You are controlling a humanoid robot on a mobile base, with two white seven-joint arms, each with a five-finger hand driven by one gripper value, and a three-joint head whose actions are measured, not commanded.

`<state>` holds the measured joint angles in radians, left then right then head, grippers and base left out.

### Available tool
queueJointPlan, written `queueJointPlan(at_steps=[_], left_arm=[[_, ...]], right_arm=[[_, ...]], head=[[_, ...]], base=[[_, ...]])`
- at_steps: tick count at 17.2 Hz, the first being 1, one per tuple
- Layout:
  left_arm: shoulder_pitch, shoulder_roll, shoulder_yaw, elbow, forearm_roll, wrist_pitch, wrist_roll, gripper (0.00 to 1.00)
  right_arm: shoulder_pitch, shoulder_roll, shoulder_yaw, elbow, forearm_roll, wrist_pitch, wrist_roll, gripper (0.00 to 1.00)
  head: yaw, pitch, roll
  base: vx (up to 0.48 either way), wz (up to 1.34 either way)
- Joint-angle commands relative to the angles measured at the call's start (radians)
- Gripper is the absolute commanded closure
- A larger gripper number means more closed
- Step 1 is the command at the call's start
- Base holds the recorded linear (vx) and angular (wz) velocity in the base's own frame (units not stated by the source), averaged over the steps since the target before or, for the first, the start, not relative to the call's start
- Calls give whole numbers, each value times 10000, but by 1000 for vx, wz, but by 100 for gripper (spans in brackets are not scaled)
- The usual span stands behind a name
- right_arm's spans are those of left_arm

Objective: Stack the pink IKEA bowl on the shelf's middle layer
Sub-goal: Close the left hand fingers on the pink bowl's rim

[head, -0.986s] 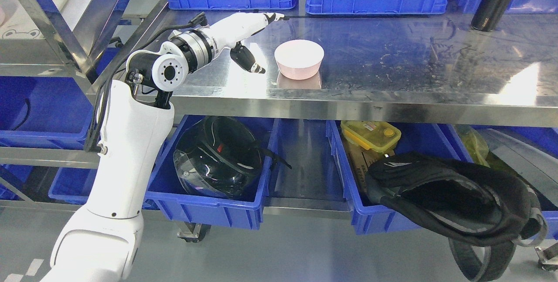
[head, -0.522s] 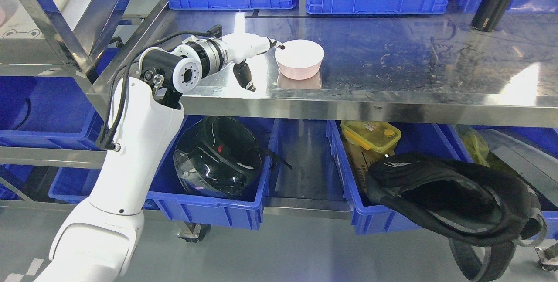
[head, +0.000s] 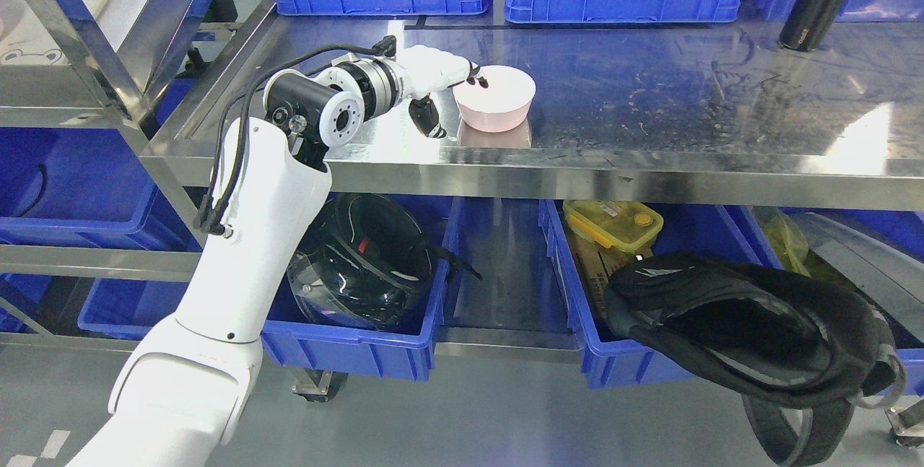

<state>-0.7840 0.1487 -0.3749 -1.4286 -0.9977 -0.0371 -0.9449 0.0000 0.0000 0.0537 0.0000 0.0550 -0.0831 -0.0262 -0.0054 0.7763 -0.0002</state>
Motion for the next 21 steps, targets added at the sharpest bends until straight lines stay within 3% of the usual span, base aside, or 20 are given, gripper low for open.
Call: queueJointPlan(at_steps=[1,12,18,21], left_arm=[[-352,-490,-209,1277,-209,-13,15,26],[-643,-735,-270,2458,-592,-105,30,32],[-812,-1313,-193,3180,-592,-733,306,32],[-949,-1313,-193,3379,-608,-734,306,39]], right_arm=[[230,-175,0,-175,2,3,1,0],[230,-175,0,-175,2,3,1,0],[230,-175,0,-175,2,3,1,0],[230,-175,0,-175,2,3,1,0]], head=[[0,0,0],[0,0,0],[0,0,0],[0,0,0]], base=[[17,-32],[7,-30],[0,0],[0,0]])
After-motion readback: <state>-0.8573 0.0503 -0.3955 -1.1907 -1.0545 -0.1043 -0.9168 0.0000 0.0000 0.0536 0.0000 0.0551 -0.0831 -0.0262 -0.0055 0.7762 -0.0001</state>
